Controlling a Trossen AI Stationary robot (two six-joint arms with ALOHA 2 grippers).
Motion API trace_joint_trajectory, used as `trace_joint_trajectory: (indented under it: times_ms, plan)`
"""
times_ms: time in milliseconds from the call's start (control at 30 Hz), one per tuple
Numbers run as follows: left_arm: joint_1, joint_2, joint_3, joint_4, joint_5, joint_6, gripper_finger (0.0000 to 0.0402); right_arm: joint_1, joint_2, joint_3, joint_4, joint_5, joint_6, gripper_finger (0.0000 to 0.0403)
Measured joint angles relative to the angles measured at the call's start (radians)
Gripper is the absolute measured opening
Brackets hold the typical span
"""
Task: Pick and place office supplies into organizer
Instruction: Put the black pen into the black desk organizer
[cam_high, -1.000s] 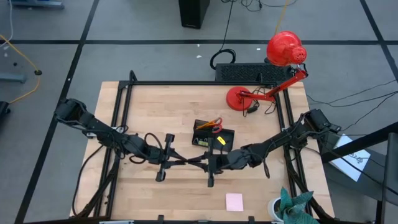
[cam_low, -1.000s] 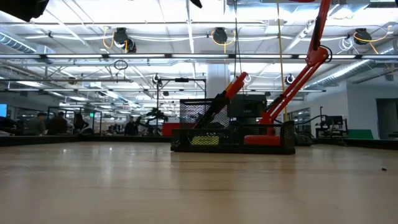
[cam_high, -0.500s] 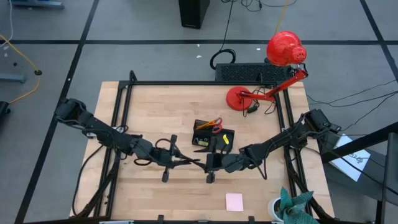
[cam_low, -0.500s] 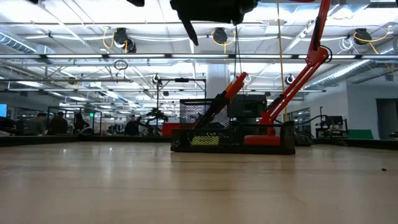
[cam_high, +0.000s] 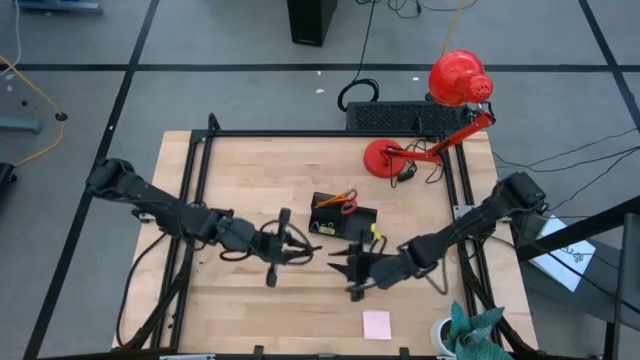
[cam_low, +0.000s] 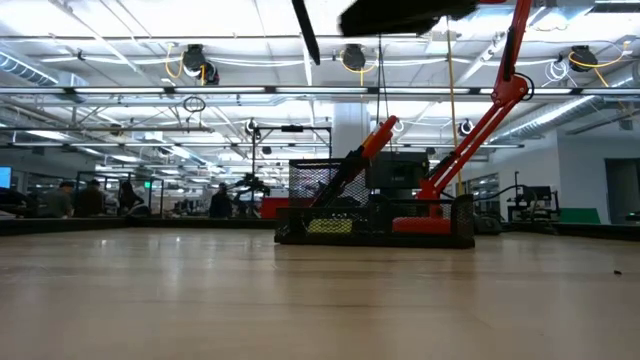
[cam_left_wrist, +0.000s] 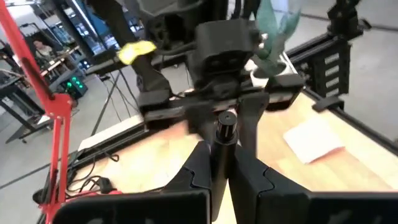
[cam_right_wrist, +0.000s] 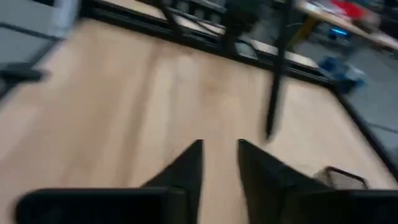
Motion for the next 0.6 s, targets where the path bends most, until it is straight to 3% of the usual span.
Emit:
trace_joint_trajectory:
  times_ms: [133,333,467,600]
  plan:
    - [0.064,-0.018,0.0,-0.024,0.067,-0.03,0.002,0.009,-0.135,-0.157,0.155,-0.113,-0.03,0.0011]
    - [0.187,-0.018,0.0,-0.047,0.127,-0.075,0.002,0.004,-0.396,-0.445,0.403,-0.156,-0.044,0.0001]
    - [0.269,-0.018,0.0,-0.097,0.149,-0.089,0.002,-0.001,-0.55,-0.576,0.439,-0.061,-0.043,0.0001]
    - [0.348,-0.016,0.028,-0.221,0.152,-0.076,0.002,0.0,-0.676,-0.654,0.453,-0.038,-0.043,0.0]
